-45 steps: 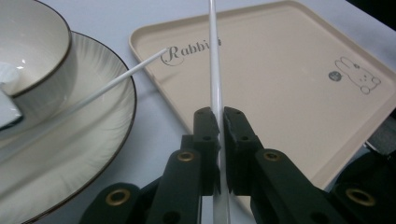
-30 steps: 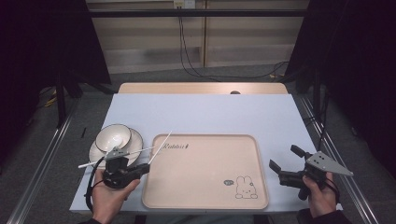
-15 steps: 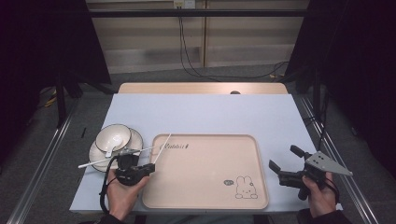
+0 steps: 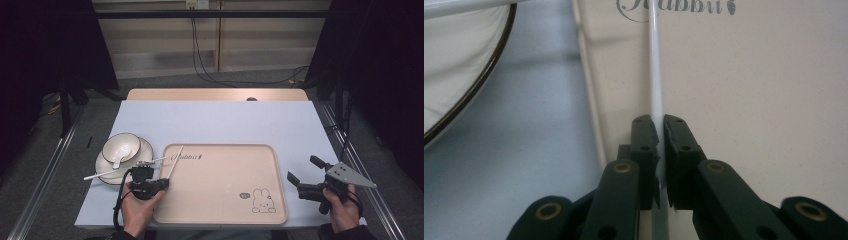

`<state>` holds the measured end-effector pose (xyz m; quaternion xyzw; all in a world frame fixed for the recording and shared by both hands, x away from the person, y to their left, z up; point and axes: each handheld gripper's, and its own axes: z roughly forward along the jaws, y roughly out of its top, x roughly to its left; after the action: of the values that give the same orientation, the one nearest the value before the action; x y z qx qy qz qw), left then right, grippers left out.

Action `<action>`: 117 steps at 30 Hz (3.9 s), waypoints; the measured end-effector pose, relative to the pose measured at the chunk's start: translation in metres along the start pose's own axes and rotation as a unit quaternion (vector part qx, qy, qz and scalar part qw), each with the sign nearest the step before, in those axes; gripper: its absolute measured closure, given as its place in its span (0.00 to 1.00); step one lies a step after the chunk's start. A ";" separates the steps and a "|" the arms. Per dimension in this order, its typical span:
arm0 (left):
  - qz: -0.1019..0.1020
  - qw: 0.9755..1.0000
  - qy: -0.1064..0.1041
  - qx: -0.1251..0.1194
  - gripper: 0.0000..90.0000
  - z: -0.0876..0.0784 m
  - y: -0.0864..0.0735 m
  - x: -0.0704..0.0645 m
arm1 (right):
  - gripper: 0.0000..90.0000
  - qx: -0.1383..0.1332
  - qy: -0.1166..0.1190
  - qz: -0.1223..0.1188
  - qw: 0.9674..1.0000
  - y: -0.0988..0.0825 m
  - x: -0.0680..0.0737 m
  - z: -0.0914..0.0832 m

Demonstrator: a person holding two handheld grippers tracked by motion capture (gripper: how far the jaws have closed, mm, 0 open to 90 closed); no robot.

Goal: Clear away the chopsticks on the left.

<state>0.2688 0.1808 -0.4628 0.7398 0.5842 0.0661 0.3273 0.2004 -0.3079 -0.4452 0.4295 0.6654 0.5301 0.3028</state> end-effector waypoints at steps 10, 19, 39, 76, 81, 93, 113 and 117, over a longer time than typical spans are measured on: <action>-0.002 1.000 -0.011 0.002 0.88 0.001 0.000 -0.001 | 0.01 0.001 0.001 0.000 1.000 0.000 0.000 0.000; 0.022 0.999 -0.044 -0.005 0.70 -0.002 0.002 0.002 | 0.01 -0.001 -0.001 0.001 1.000 0.000 0.001 0.000; 0.178 0.969 -0.103 -0.134 0.23 -0.054 -0.004 0.022 | 0.01 -0.004 0.000 0.003 1.000 0.000 0.001 -0.001; 0.308 0.944 -0.105 -0.056 0.22 -0.098 0.025 0.161 | 0.01 -0.002 0.002 -0.003 1.000 0.000 0.001 0.000; 0.311 0.944 -0.095 -0.056 0.40 -0.090 0.030 0.174 | 0.01 -0.001 0.002 -0.001 1.000 0.000 0.001 0.000; 0.341 0.934 -0.106 -0.013 0.72 -0.067 0.035 0.181 | 0.01 -0.001 0.001 -0.004 1.000 0.000 0.001 0.000; 0.364 0.923 -0.116 0.056 0.92 -0.054 0.044 0.165 | 0.01 0.001 0.002 -0.003 1.000 0.000 0.001 0.000; 0.369 0.919 -0.125 0.064 0.94 -0.057 0.044 0.163 | 0.01 0.002 0.002 -0.003 1.000 0.000 0.001 0.000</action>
<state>0.3278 0.3471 -0.4401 0.9244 0.2269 0.0516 0.3022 0.2002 -0.3073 -0.4454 0.4275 0.6680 0.5288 0.3024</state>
